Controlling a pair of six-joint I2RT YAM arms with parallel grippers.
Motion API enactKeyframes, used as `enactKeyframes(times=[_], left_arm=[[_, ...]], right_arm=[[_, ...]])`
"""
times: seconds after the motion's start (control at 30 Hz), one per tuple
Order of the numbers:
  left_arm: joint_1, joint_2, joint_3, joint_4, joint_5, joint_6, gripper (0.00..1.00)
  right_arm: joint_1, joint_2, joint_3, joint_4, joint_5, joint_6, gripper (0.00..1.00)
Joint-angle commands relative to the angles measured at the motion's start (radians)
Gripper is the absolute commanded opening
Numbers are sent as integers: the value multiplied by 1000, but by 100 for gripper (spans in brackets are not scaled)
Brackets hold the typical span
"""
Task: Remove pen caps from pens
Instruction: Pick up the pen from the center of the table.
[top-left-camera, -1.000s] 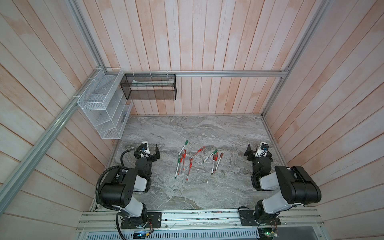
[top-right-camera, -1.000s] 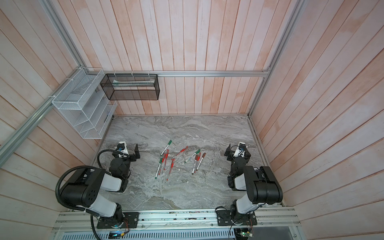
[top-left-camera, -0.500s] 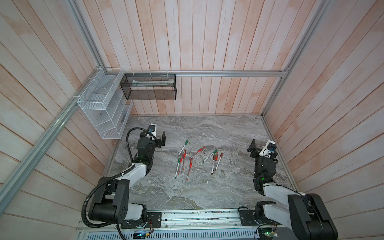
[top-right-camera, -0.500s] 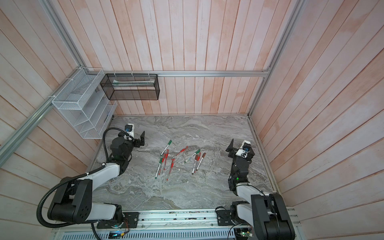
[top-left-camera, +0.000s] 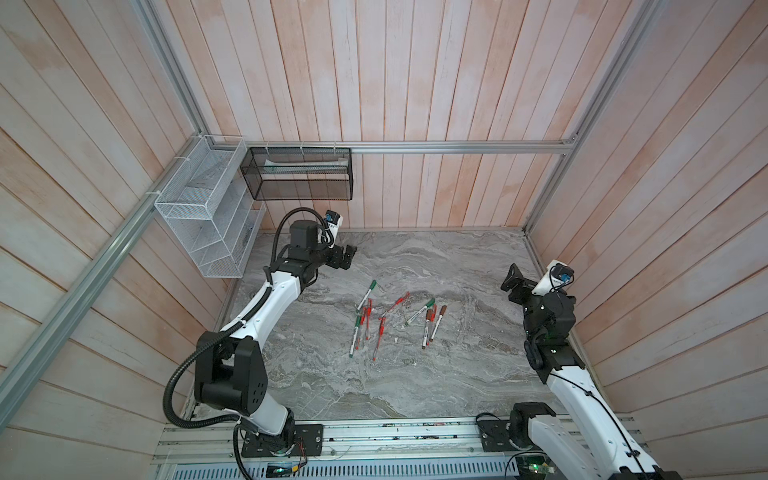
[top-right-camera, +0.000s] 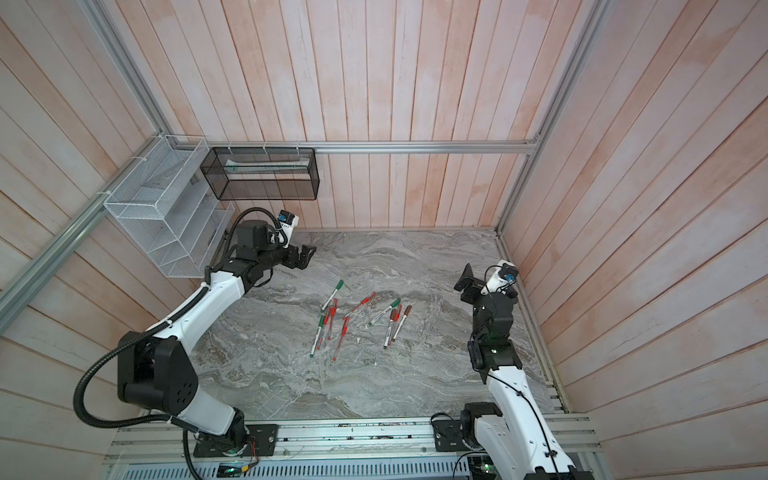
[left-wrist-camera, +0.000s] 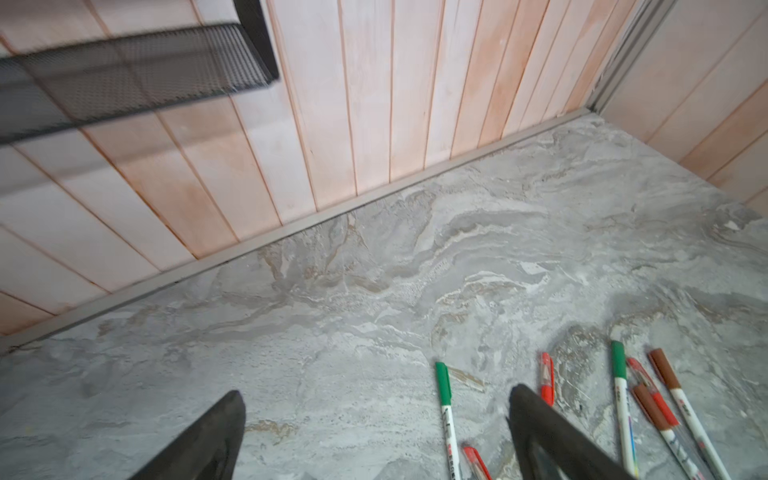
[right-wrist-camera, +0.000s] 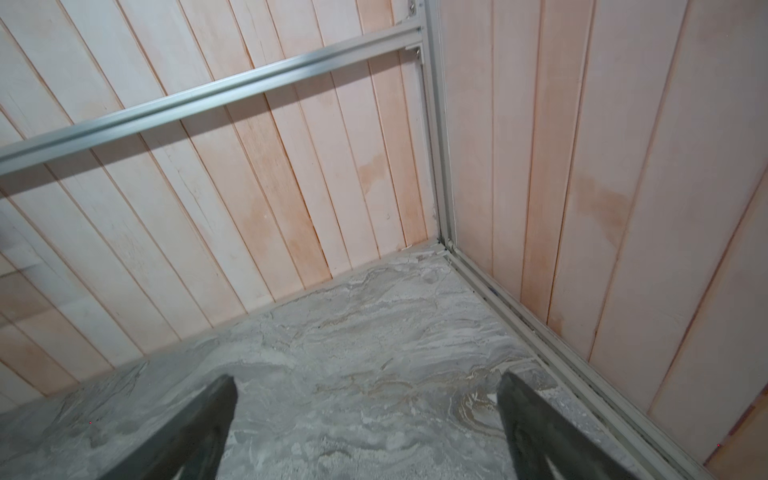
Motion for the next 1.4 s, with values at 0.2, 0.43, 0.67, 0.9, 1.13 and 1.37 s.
enactKeyframes(times=[0.2,0.43,0.67,0.9,1.13,1.37], left_arm=[[-144,179,35,-127,-32,26,99],[-150,357,167,-206,-62,-60,79],[-153,412,191,-225,-75,-85,66],[-162,461,208,-250,-83,-88,49],[-172,497,206,-258,-118,-84,43],[-176,533,197,-259,-137,-83,34]], right_arm=[[-4,-87,-4,-226,-104,-106,98],[-2,-113,-27,-216,-83,-115,98],[-1,-93,-27,-214,-85,-98,98],[-1,-83,-28,-208,-85,-93,98],[0,-79,-27,-215,-82,-92,98],[1,-75,-24,-214,-96,-87,98]])
